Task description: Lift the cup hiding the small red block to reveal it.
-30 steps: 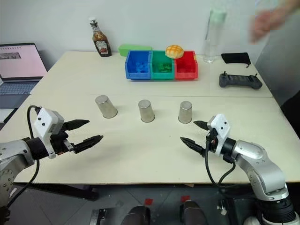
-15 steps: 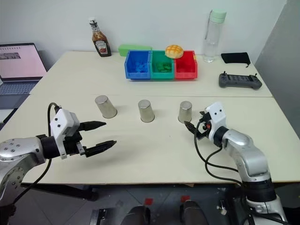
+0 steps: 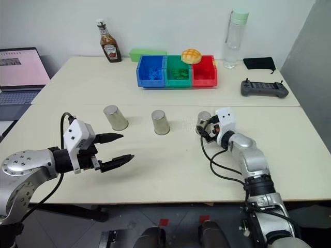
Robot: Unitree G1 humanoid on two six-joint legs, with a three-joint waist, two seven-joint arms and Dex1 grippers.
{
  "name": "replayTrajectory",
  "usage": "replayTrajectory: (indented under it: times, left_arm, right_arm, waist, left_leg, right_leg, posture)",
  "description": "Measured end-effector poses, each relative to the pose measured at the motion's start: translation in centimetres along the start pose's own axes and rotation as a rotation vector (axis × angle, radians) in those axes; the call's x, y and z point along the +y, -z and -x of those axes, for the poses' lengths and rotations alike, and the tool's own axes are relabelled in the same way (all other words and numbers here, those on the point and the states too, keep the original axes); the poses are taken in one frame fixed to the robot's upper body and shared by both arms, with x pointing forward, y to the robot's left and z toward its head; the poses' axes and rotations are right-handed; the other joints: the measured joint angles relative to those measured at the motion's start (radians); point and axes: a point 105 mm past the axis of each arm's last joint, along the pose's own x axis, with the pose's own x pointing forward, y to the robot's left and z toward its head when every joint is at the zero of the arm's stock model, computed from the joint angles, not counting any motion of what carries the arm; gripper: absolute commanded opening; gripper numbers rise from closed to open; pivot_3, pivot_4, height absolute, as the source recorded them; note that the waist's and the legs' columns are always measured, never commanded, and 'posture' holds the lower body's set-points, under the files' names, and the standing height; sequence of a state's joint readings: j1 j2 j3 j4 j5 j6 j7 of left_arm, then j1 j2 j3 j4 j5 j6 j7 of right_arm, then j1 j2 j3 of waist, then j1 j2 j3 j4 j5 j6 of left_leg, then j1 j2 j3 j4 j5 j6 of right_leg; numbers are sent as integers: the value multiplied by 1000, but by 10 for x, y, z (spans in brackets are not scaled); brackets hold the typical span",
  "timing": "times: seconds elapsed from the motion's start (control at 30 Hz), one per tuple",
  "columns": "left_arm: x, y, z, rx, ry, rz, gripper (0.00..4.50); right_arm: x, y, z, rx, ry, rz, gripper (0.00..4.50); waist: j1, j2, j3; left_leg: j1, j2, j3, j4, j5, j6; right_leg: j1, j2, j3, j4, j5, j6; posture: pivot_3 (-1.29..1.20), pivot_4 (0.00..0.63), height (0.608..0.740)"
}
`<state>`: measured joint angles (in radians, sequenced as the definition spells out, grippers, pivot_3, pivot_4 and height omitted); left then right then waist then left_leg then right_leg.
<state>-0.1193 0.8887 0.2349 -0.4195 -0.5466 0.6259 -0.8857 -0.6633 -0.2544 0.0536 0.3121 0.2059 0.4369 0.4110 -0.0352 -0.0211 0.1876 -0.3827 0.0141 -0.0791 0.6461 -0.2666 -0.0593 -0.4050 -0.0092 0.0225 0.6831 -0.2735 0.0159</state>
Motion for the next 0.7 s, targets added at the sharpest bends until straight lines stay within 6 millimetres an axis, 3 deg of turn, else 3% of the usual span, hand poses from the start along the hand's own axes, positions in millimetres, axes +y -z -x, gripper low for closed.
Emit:
replayTrajectory:
  times: [0.13, 0.37, 0.47, 0.63, 0.7]
  left_arm:
    - [0, 0, 0, -1, -1, -2, 4500]
    - [1, 1, 0, 2, -5, 0, 4500]
    - [2, 1, 0, 4, -8, -3, 4500]
    - [5, 4, 1, 15, -21, 6, 4500]
    - [6, 4, 1, 15, -23, 4, 4500]
  right_arm:
    - [2, -5, -15, -12, 16, -2, 4490]
    - [0, 3, -21, -9, 28, -17, 4490]
    - [-1, 1, -21, -17, 29, -18, 4023]
    - [-2, 1, -20, -22, 33, -23, 2827]
    - [-3, -1, -20, -27, 34, -23, 2723]
  waist:
    - [0, 0, 0]
    - [0, 0, 0]
    - [0, 0, 0]
    - [0, 0, 0]
    - [0, 0, 0]
  left_leg:
    - [0, 0, 0, 0, 0, 0]
    - [0, 0, 0, 0, 0, 0]
    - [0, 0, 0, 0, 0, 0]
    - [0, 0, 0, 0, 0, 0]
    - [0, 0, 0, 0, 0, 0]
  right_leg:
    - [0, 0, 0, 0, 0, 0]
    - [0, 0, 0, 0, 0, 0]
    - [0, 0, 0, 0, 0, 0]
    - [0, 0, 0, 0, 0, 0]
    - [0, 0, 0, 0, 0, 0]
  posture:
    - [0, 150, 740]
    - [0, 150, 740]
    - [0, 150, 740]
    - [0, 150, 740]
    - [0, 150, 740]
